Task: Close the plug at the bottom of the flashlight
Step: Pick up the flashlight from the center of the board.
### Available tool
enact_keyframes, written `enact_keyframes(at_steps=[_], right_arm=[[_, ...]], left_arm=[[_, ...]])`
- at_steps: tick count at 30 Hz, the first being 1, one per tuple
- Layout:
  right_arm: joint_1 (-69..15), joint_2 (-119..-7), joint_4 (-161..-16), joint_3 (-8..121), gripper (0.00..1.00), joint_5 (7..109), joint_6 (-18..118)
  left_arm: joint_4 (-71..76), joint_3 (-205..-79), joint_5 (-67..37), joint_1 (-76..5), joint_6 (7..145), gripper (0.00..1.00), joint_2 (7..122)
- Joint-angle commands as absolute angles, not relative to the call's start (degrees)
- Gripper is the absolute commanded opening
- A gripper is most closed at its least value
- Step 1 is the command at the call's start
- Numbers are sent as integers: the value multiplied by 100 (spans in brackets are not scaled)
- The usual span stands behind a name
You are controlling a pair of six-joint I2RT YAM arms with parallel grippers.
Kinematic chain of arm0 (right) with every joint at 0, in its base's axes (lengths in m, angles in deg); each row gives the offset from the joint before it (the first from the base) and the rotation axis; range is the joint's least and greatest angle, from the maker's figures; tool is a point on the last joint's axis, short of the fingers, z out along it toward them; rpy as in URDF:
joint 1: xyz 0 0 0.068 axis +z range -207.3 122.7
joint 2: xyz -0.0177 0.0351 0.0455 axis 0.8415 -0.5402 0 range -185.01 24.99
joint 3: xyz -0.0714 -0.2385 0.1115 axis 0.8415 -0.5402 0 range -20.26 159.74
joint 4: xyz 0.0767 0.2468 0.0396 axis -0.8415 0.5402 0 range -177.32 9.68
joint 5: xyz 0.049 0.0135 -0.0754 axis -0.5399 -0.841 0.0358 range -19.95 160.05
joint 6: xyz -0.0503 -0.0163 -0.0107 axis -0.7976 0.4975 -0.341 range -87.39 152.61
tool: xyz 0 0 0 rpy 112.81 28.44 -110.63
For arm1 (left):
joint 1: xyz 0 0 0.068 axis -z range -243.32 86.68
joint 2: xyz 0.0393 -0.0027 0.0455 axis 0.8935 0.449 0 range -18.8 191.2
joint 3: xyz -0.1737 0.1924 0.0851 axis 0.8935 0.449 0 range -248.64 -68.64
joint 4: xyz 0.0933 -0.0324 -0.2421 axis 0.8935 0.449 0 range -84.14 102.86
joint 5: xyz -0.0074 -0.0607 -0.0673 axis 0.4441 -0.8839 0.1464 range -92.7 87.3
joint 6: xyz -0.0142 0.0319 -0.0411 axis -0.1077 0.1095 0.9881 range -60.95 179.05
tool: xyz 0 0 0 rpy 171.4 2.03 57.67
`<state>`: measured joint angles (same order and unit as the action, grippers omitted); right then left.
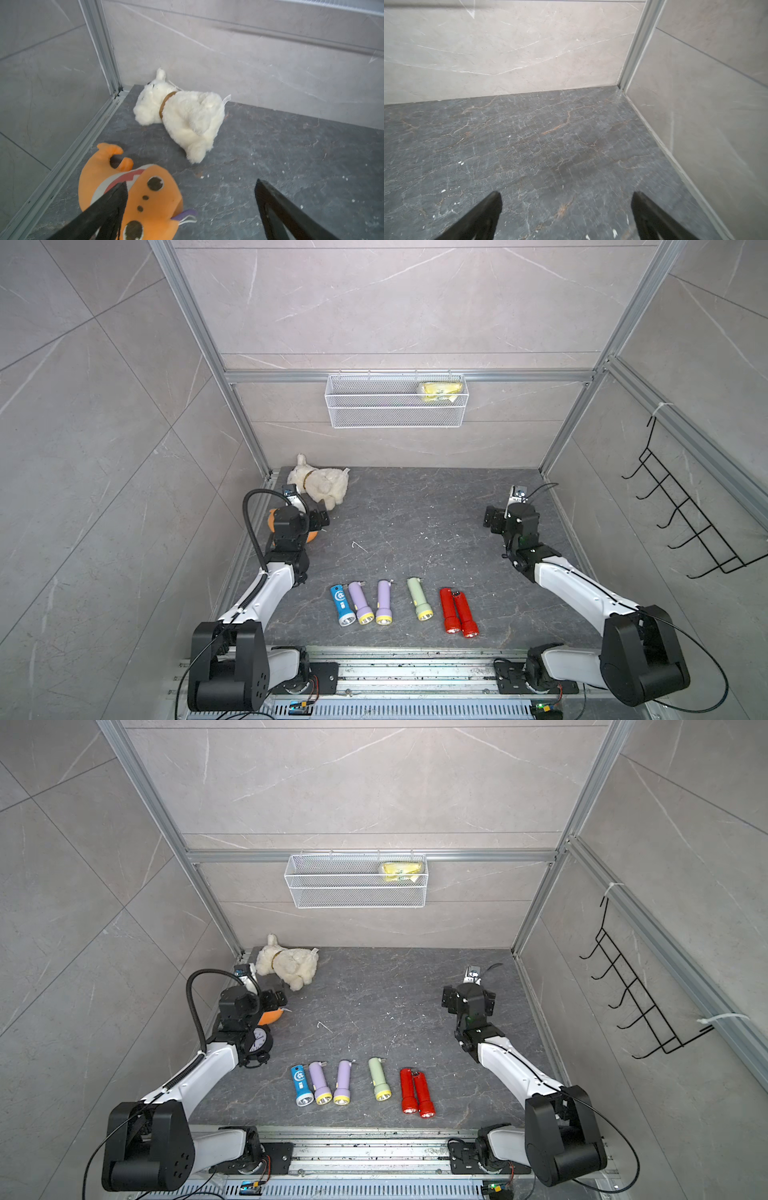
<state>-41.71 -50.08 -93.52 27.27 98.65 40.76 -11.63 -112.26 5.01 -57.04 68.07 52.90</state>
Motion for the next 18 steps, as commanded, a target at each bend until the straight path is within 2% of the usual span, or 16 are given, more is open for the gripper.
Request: enact_keyframes(at_steps=[1, 5, 7, 9, 13, 16, 18], right_arm=[[-3797, -5262, -7201, 3636, 100, 10773, 4514], [-3515, -5859, -5761, 4695, 100, 9719, 4781], [-3147, -5947, -5751, 4731, 100, 9502, 4767], [-2738, -5932, -5973, 4650, 100, 9478, 4675], [-2262, -6002, -5938, 4843, 100, 9201, 4795], [-1955, -6069, -5725, 5143, 100, 8905, 4801], [-1722, -6204, -5410, 5437, 96, 8644, 4752]], left_arm=[[-423, -11852, 1287, -5153, 7270, 100, 5213], [597, -12228, 810, -5155, 8540, 100, 5065], [777, -12248, 1150, -5195, 8993, 100, 5000], [1122, -12337, 984, -5426, 9456, 100, 4986], [2008, -12797, -460, -5866, 9658, 100, 5151], [3027, -12987, -880, -5860, 9788, 100, 5065], [3608, -12901, -1241, -5832, 10023, 95, 4886]])
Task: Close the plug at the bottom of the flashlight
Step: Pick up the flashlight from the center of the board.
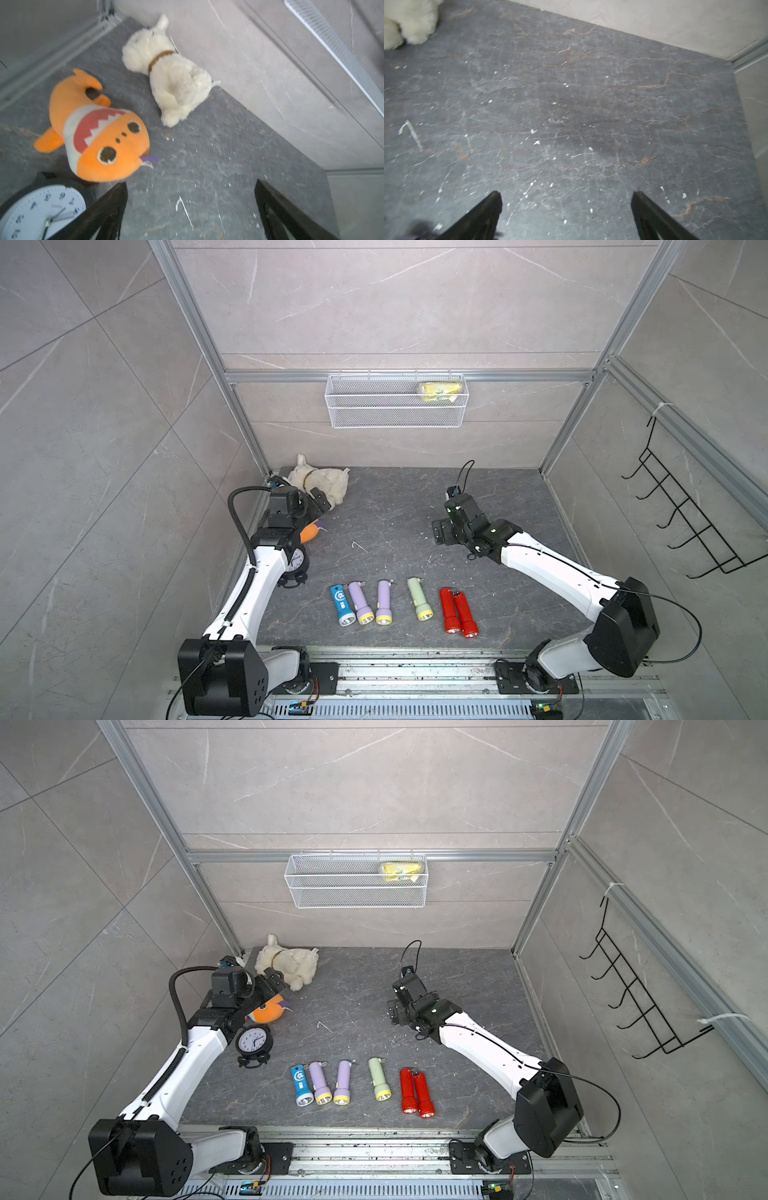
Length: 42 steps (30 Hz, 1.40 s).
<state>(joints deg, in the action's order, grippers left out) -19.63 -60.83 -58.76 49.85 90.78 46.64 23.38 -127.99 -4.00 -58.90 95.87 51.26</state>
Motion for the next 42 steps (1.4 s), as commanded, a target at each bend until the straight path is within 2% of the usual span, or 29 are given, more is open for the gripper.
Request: enact_keyframes(at_steps=[1, 3, 6, 9, 16, 19, 27, 31, 42], right_arm=[[-1605, -6301, -5210, 5601, 92, 8508, 4732], [-1428, -6463, -4916, 5813, 86, 8332, 4734], [-1327, -6486, -4813, 5773, 86, 8236, 4793], [-1327, -6382, -4864, 5635, 87, 8294, 4856], [-1331, -6295, -4868, 5484, 87, 8026, 4949], [-1329, -6190, -4878, 5378, 87, 8033, 4915], [-1332, -6057, -4872, 5251, 87, 8060, 4817], [-1329, -6135, -4937, 5224, 87, 8056, 4809], [-1336, -6332, -4993, 5263, 87, 8095, 4738]], left_arm=[[3926, -12807, -1386, -5759, 10161, 89, 4787], [4525, -12642, -1563, -5522, 10392, 80, 4621], [5394, -12324, -1505, -4925, 10755, 73, 4408], [5764, -11830, -1348, -4242, 11427, 71, 4058], [6079, -10934, -766, -2843, 12892, 70, 3661], [5941, -10575, -599, -2426, 13390, 75, 3723], [5739, -10378, 4, -2377, 13689, 77, 3641], [5797, -10391, 404, -2393, 13805, 74, 3643], [4963, -10009, 498, -2434, 14021, 68, 4151]])
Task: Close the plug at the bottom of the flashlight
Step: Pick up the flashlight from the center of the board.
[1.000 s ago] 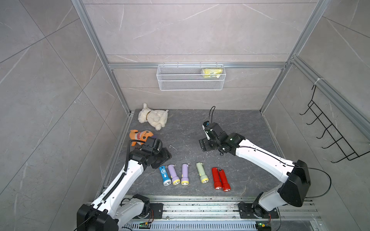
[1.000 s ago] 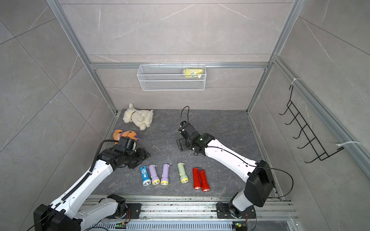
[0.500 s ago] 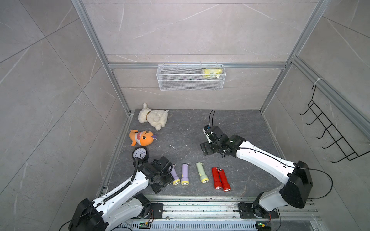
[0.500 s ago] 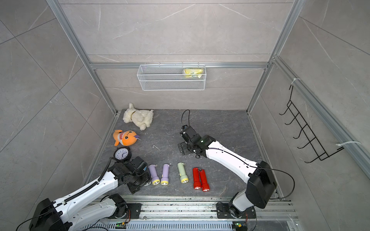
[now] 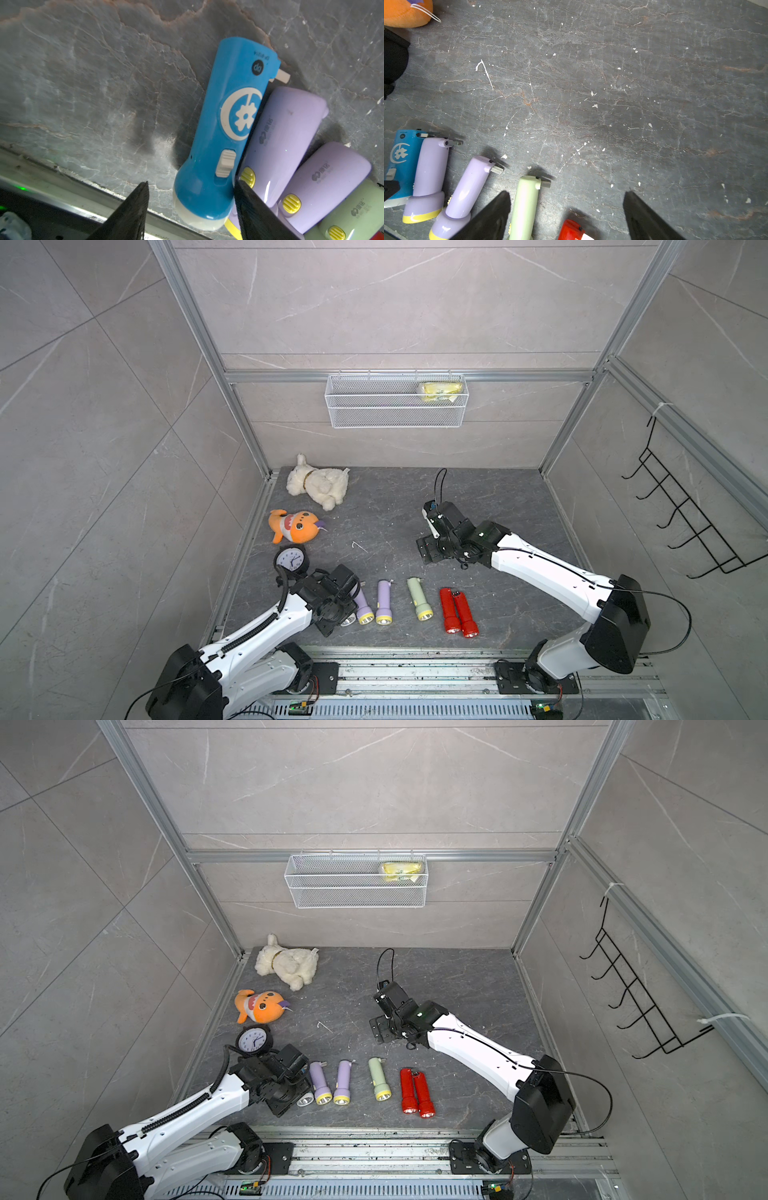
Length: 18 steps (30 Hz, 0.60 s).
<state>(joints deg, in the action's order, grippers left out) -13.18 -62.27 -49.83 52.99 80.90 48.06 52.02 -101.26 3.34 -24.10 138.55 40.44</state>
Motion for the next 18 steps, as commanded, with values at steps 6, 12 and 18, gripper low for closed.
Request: enact_keyframes(at_steps=[6, 12, 18], right_arm=[[-1336, -6334, -4967, 5237, 88, 8094, 4738], [-1344, -6381, -4973, 5250, 88, 8104, 4730], [-1346, -6477, -4998, 5256, 91, 8073, 4746]], left_arm=[[4682, -9922, 647, -2464, 13959, 66, 4478], [4603, -9846, 775, -2487, 13888, 65, 4641], [4902, -10033, 1115, -2507, 13743, 75, 4578]])
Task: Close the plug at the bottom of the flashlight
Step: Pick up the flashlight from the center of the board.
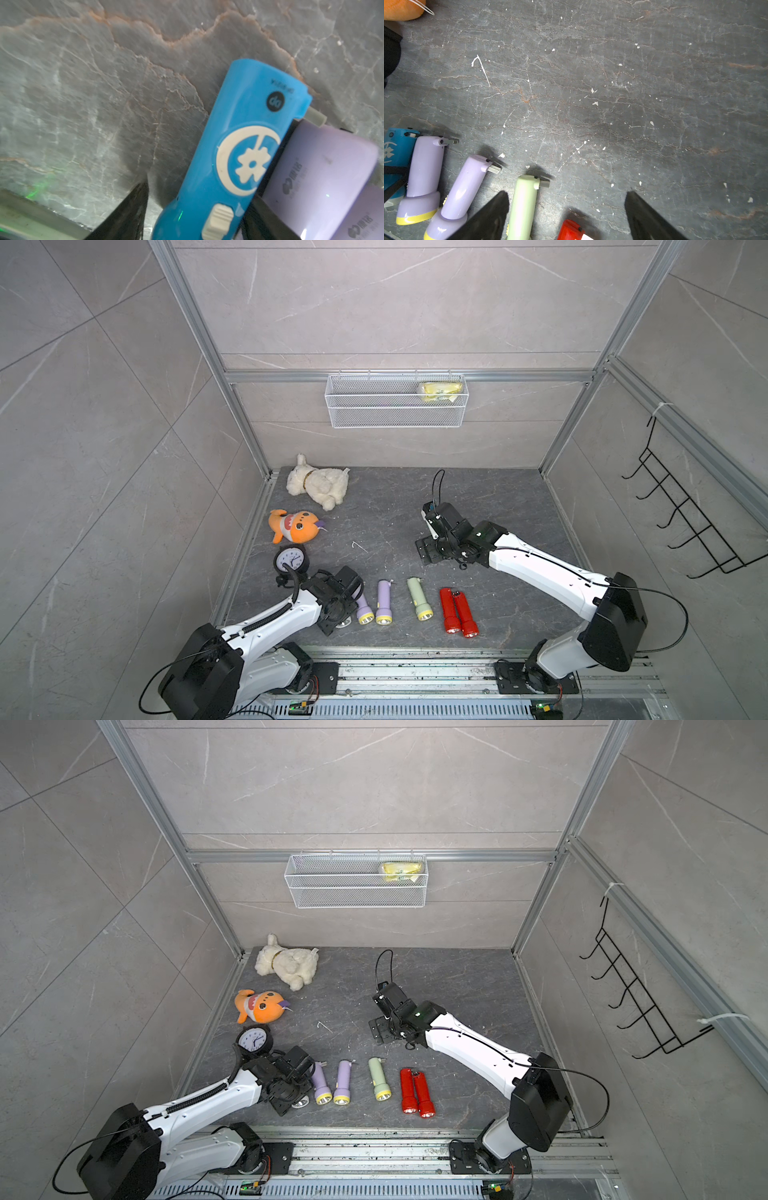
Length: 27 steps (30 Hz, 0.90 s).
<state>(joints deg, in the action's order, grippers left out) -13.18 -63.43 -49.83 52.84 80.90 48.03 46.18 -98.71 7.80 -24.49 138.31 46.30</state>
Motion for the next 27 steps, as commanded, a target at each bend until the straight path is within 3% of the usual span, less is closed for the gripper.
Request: enact_keyframes(at_steps=[1, 7, 15, 21, 27], right_arm=[[-1345, -6485, -5001, 5261, 92, 8062, 4748], [-1353, -6502, -5015, 5280, 93, 8051, 4756], [-1378, -6485, -4997, 5282, 94, 8106, 4759], [-1417, -6516, -4997, 5283, 94, 8113, 4773], [-1440, -6587, -5045, 5247, 94, 8104, 4798]], left_arm=[[4972, -10082, 1195, -2534, 13695, 77, 4556], [4919, -10218, 1651, -2567, 13492, 81, 4609], [4426, -10192, 1523, -2571, 13377, 76, 5310], [4078, -10191, 1403, -2578, 13344, 58, 5686], [4358, -10488, 1615, -2581, 13090, 26, 5602]])
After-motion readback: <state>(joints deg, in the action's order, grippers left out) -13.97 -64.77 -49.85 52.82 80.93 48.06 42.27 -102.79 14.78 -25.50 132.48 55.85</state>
